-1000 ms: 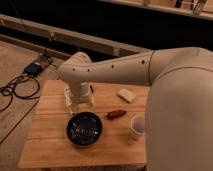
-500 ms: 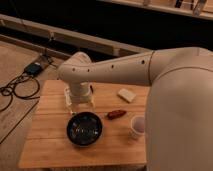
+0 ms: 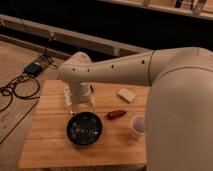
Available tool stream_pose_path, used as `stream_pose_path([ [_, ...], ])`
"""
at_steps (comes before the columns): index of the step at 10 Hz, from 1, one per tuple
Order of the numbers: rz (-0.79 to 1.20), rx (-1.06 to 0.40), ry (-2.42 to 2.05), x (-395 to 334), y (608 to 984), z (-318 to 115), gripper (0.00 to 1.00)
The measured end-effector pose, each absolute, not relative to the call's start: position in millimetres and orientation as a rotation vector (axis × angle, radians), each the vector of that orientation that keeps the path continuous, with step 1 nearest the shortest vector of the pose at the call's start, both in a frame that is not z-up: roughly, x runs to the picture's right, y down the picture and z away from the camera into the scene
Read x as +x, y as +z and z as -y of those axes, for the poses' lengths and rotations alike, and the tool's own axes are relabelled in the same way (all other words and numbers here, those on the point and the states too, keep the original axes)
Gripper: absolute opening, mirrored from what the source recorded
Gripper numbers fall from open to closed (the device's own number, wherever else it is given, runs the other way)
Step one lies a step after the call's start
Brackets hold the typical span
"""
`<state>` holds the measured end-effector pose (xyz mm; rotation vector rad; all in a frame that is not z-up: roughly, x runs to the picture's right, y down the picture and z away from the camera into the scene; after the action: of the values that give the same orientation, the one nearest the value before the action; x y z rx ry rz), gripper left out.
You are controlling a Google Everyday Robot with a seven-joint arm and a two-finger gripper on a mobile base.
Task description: Pick up the ceramic cup
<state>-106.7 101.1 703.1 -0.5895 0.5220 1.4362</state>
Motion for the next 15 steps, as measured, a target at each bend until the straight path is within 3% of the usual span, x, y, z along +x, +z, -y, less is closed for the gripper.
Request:
stream_pose_path([
  [15, -0.526, -0.552, 1.468, -79.7, 701.1, -93.3, 0.65],
])
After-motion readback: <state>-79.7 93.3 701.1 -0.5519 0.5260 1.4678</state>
